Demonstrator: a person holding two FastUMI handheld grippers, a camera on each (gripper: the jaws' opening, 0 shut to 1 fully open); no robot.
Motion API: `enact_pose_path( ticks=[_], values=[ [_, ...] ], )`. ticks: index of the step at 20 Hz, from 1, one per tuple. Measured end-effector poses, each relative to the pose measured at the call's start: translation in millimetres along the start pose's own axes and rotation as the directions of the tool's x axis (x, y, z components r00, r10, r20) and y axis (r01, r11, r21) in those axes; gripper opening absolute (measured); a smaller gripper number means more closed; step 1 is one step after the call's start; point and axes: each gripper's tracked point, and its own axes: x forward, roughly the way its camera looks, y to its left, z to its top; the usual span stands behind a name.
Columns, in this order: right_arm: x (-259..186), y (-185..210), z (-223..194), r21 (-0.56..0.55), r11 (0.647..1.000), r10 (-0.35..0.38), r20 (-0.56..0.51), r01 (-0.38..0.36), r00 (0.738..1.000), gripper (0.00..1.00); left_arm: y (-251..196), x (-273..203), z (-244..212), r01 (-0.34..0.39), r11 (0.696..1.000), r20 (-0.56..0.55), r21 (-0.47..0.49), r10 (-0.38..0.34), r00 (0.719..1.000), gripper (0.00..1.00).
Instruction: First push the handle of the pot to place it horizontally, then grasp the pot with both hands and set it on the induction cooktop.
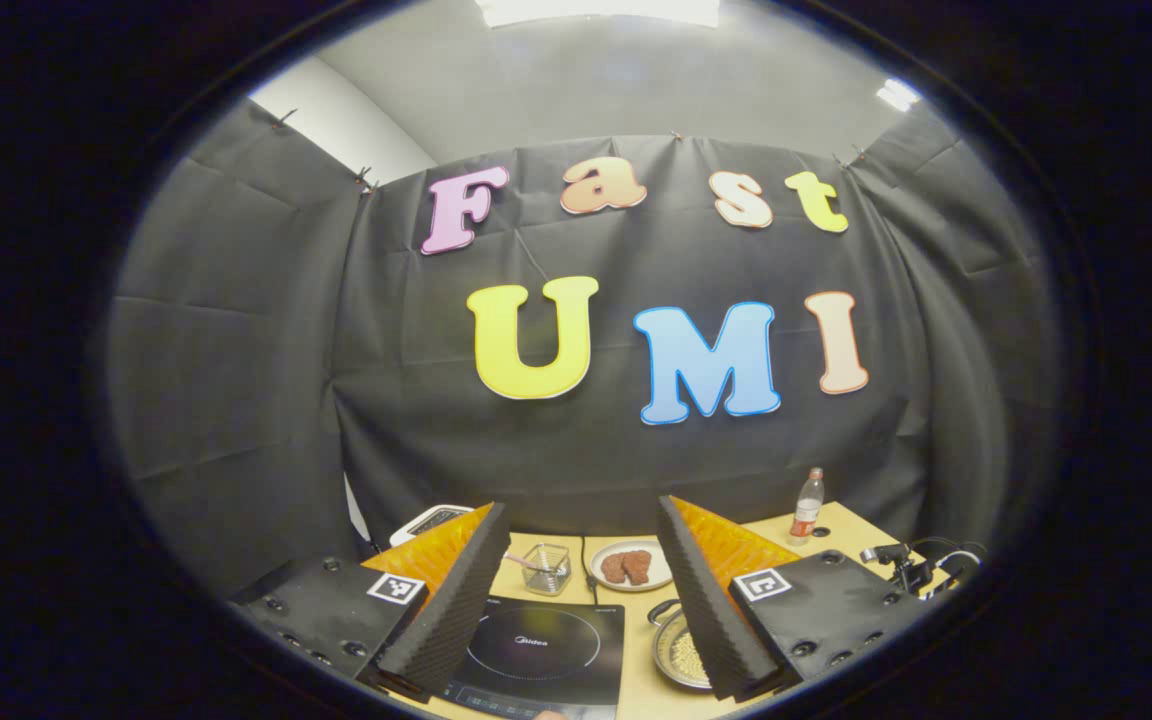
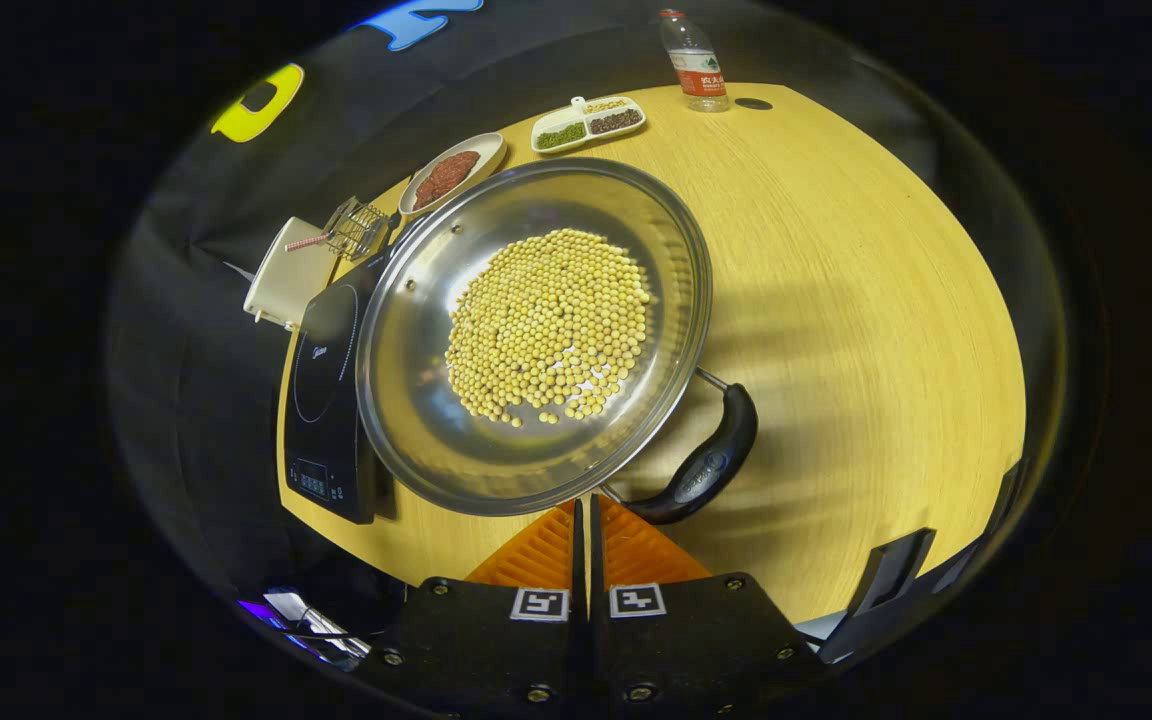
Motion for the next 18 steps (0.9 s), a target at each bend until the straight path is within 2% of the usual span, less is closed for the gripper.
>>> enact_pose_path(
  ticks=[6, 13, 15, 18],
  values=[
    [0, -26, 18, -0.042, 0.999, -0.026, -0.001, 0.026, 1.000, 0.01, -18, 1, 6, -0.003, 1.000, 0.008, -0.001, 0.003, 1.000, 0.94],
    [-2, -62, 38, -0.117, 0.990, -0.083, -0.003, 0.082, 0.997, 0.01, -41, 0, 1, 0.002, 1.000, -0.012, -0.001, -0.002, 1.000, 0.97],
    [-1, -66, 44, -0.127, 0.989, -0.080, -0.002, 0.079, 0.997, 0.01, -42, -1, -2, -0.010, 1.000, -0.025, -0.018, 0.009, 1.000, 0.94],
    [0, -75, 53, -0.159, 0.983, -0.092, 0.005, 0.091, 0.996, 0.01, -40, -5, -8, -0.043, 0.999, -0.045, -0.028, 0.041, 0.998, 0.97]
  ],
)
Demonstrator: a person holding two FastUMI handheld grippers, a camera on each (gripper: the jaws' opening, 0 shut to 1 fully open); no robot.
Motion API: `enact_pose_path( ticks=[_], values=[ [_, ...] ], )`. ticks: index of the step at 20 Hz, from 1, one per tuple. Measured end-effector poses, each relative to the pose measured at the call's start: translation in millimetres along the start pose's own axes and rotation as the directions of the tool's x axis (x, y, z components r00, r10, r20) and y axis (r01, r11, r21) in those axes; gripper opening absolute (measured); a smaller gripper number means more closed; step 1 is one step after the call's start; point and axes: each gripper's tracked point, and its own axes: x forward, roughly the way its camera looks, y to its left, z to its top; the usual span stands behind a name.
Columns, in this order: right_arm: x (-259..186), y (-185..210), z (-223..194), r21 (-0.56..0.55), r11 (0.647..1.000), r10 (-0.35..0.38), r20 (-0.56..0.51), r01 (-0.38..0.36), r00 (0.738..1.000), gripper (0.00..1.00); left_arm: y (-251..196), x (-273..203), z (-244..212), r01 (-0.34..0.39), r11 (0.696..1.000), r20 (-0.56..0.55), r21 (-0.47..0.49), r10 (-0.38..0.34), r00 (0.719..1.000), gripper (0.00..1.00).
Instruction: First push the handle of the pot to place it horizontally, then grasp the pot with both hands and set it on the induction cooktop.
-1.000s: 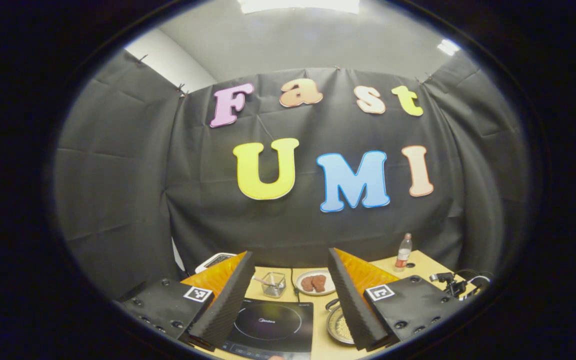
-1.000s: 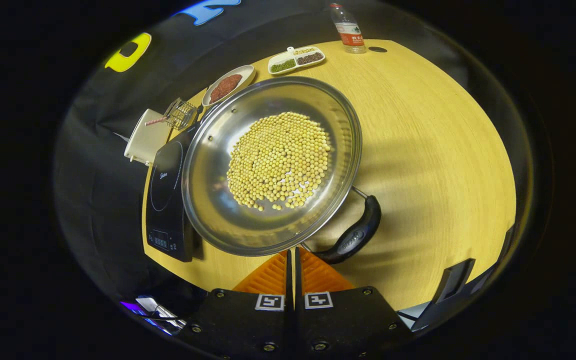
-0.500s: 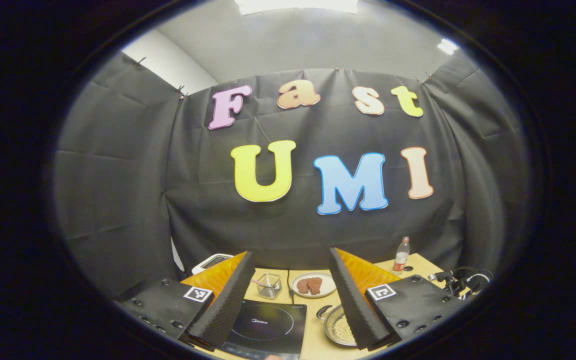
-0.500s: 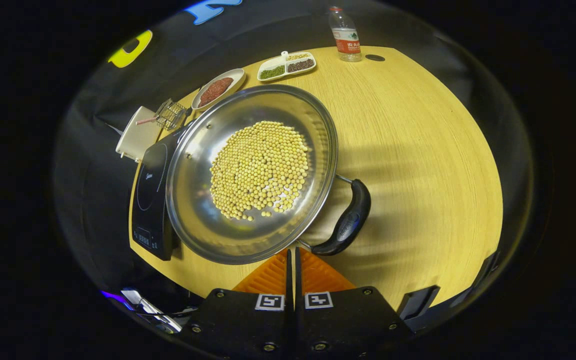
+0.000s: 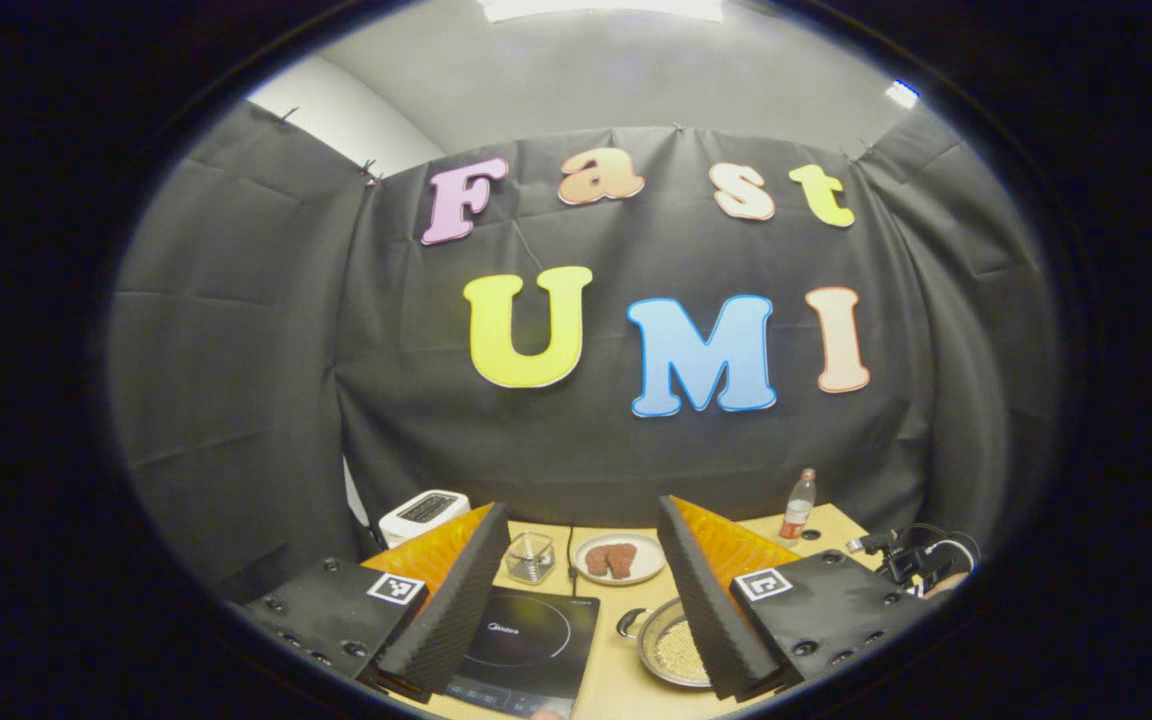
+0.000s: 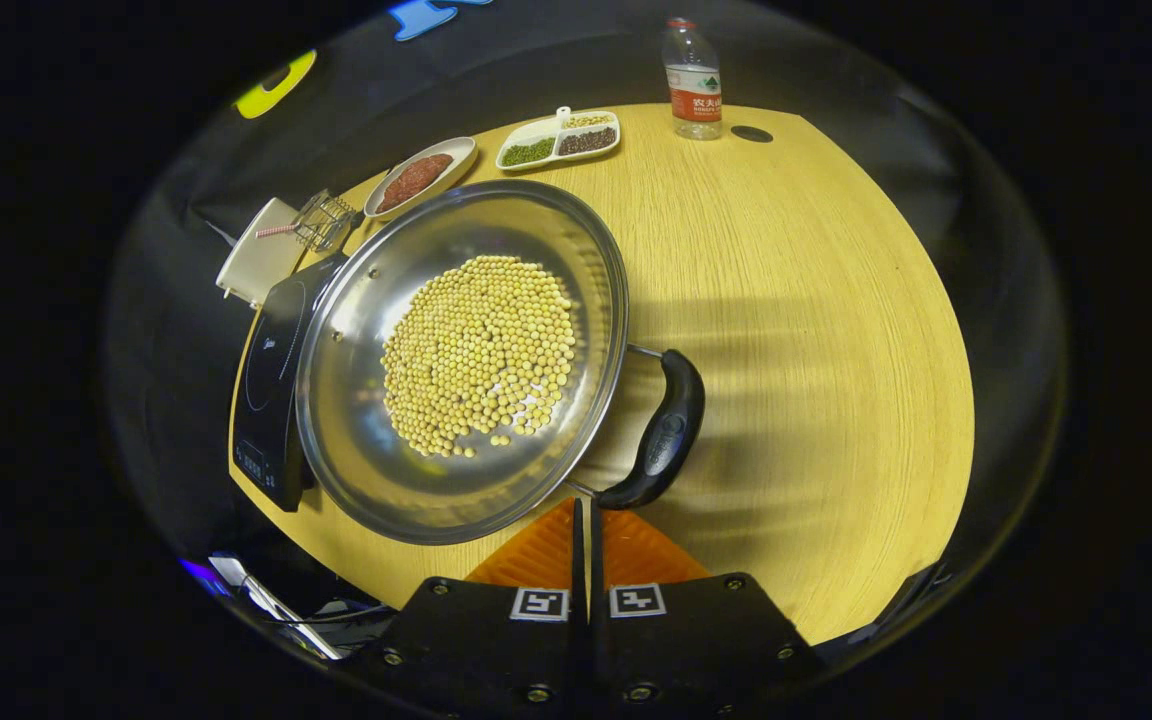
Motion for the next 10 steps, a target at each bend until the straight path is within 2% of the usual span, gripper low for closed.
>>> enact_pose_path(
  ticks=[4, 10],
  values=[
    [4, -14, 13, -0.045, 0.999, -0.018, 0.012, 0.019, 1.000, 0.01, -1, -5, -2, -0.026, 0.999, -0.011, 0.018, 0.026, 1.000, 0.97],
    [6, -23, 29, -0.089, 0.995, -0.049, 0.031, 0.052, 0.998, 0.01, -13, -12, 0, -0.015, 0.999, -0.010, 0.042, 0.016, 1.000, 0.96]
  ],
)
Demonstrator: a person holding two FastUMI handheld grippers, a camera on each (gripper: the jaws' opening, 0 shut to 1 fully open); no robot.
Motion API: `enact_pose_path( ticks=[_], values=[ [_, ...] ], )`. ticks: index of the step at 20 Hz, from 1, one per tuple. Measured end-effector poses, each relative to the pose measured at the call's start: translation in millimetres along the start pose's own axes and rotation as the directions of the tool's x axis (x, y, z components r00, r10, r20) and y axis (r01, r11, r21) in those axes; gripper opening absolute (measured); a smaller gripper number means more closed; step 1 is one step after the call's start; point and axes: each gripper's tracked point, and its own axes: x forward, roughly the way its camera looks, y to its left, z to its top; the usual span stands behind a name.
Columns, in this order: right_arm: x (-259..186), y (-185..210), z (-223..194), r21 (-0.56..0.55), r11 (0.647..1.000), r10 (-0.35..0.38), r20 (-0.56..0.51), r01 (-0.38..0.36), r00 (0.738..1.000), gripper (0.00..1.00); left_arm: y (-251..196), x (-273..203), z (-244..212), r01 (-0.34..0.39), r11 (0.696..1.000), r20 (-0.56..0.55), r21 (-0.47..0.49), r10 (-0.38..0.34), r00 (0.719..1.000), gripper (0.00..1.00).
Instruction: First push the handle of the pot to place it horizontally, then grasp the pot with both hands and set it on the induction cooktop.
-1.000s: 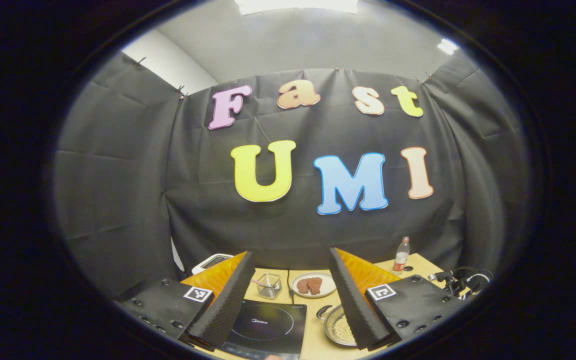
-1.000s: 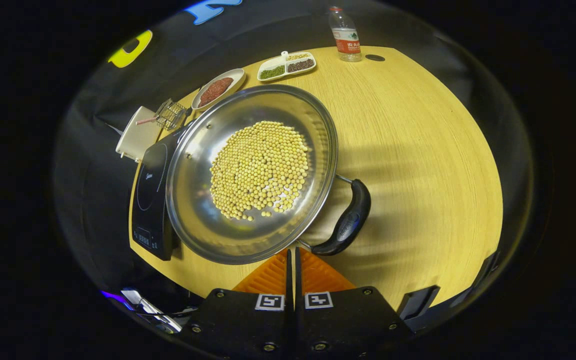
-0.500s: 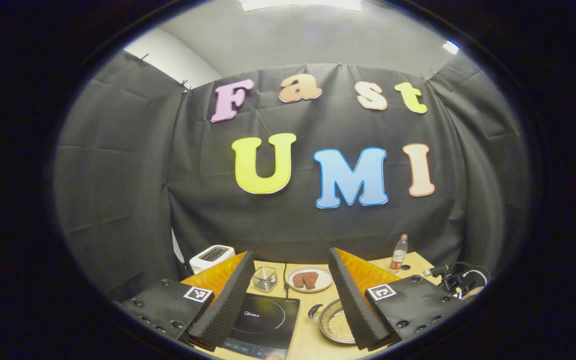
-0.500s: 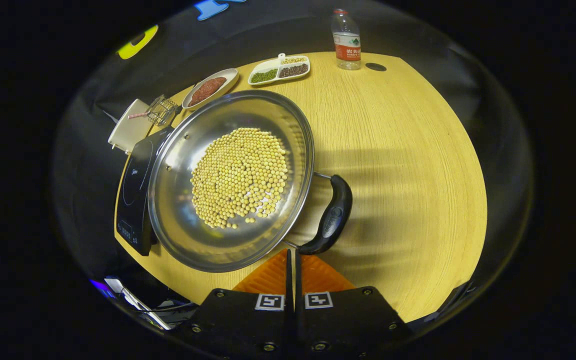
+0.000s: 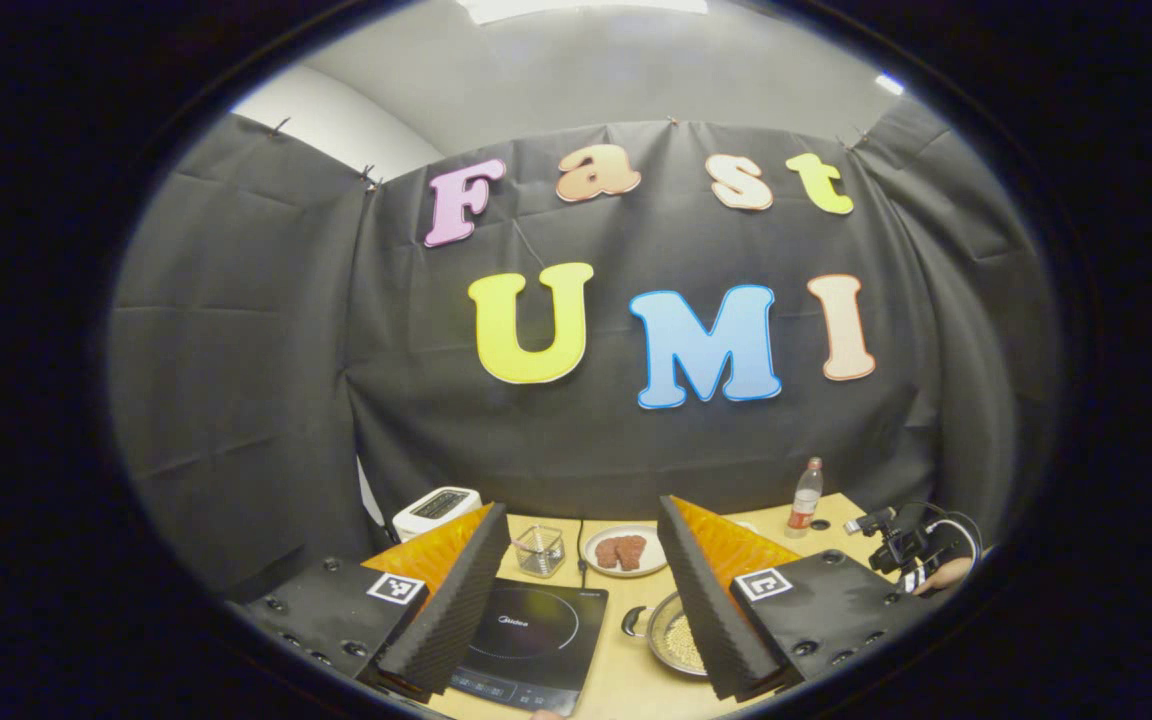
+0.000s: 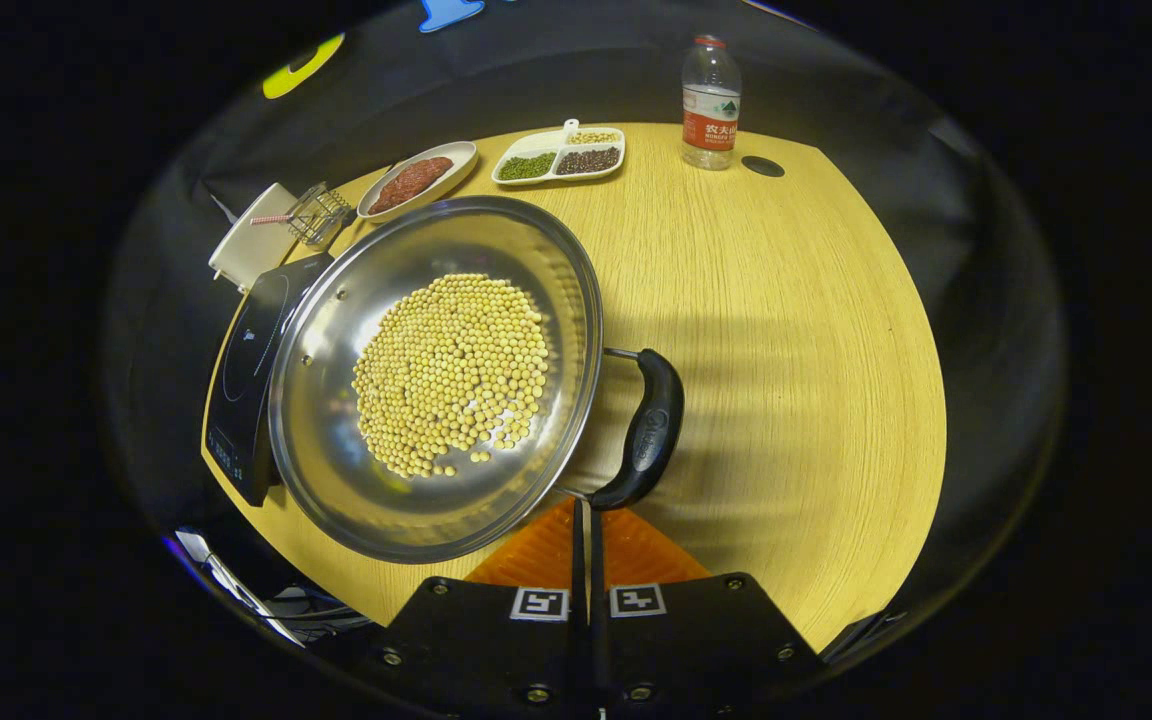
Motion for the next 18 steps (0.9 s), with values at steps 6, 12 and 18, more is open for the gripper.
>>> enact_pose_path(
  ticks=[6, 12, 18],
  values=[
    [4, -7, 11, 0.021, 0.999, -0.034, 0.012, 0.034, 0.999, 0.01, -1, 7, -11, 0.057, 0.998, -0.014, 0.008, -0.057, 0.998, 0.99],
    [7, -15, 19, 0.094, 0.993, -0.076, 0.033, 0.072, 0.997, 0.01, 7, 37, -28, 0.140, 0.990, -0.044, -0.021, -0.141, 0.989, 0.97],
    [-27, -17, 19, 0.202, 0.974, -0.135, 0.141, 0.105, 0.981, 0.15, 1, 73, -61, 0.257, 0.965, -0.088, -0.047, -0.261, 0.961, 0.94]
  ],
)
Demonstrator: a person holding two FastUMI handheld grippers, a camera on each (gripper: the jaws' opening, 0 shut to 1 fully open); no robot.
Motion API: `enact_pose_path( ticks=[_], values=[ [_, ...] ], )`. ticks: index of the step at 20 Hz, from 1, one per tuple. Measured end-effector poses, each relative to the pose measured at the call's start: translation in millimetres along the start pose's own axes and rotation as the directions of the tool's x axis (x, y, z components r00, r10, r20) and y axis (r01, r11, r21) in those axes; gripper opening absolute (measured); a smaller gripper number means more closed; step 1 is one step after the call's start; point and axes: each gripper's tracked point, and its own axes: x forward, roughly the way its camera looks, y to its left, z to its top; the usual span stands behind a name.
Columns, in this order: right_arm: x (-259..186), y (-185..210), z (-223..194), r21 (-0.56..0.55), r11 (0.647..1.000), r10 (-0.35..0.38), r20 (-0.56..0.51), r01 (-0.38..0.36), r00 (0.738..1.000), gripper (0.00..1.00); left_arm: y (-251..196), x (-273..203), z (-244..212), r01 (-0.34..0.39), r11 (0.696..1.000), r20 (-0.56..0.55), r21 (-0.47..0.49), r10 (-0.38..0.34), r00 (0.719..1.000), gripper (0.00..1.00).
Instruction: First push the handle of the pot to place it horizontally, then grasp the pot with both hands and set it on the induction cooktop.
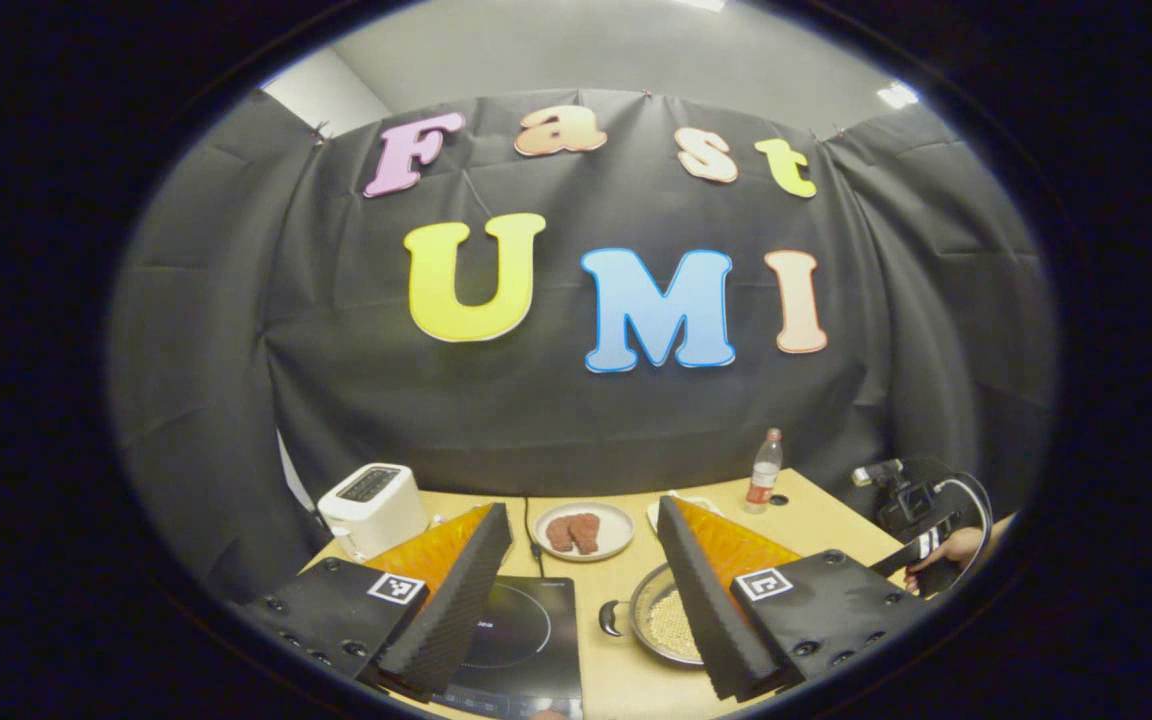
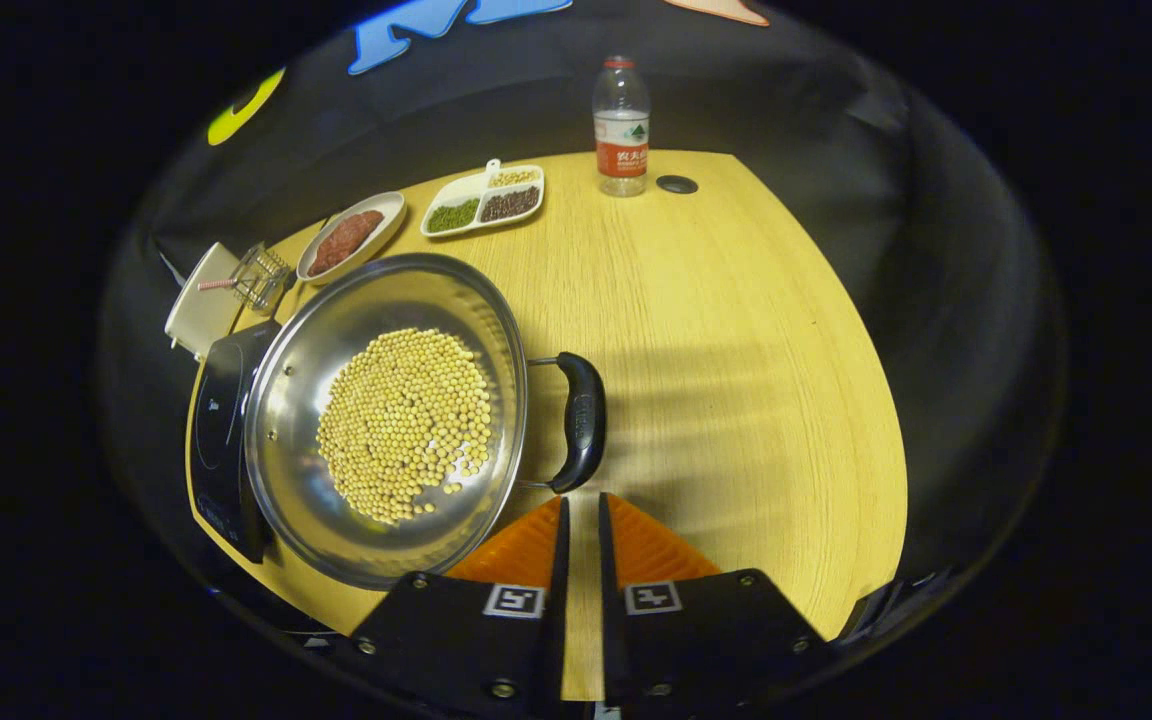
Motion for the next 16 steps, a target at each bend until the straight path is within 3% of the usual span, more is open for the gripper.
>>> enact_pose_path(
  ticks=[1, 4, 5, 10, 14, 15, 16],
  values=[
    [-9, 4, 0, 0.021, 1.000, 0.013, 0.024, -0.014, 1.000, 0.27, -1, 6, -7, 0.027, 1.000, -0.011, 0.006, -0.027, 1.000, 0.95],
    [-38, 10, 0, 0.047, 0.999, -0.006, 0.109, 0.001, 0.994, 0.95, -12, 22, -27, 0.117, 0.993, -0.052, 0.013, -0.116, 0.992, 0.97],
    [-47, 14, 2, 0.051, 0.999, -0.022, 0.143, 0.015, 0.990, 1.00, -16, 27, -38, 0.150, 0.989, -0.073, 0.011, -0.149, 0.986, 0.97],
    [-70, 30, 9, 0.098, 0.995, -0.045, 0.267, 0.019, 0.963, 1.00, -24, 48, -89, 0.250, 0.968, -0.183, -0.025, -0.251, 0.951, 0.97],
    [-68, 37, 8, 0.100, 0.995, -0.044, 0.297, 0.015, 0.954, 1.00, -29, 71, -134, 0.262, 0.964, -0.286, -0.052, -0.266, 0.921, 0.97],
    [-63, 39, 9, 0.086, 0.996, -0.046, 0.298, 0.021, 0.953, 0.94, -33, 77, -144, 0.257, 0.965, -0.304, -0.056, -0.261, 0.916, 0.97],
    [-58, 37, 9, 0.070, 0.997, -0.044, 0.291, 0.024, 0.956, 1.00, -34, 85, -155, 0.249, 0.967, -0.324, -0.055, -0.254, 0.911, 0.96]
  ],
)
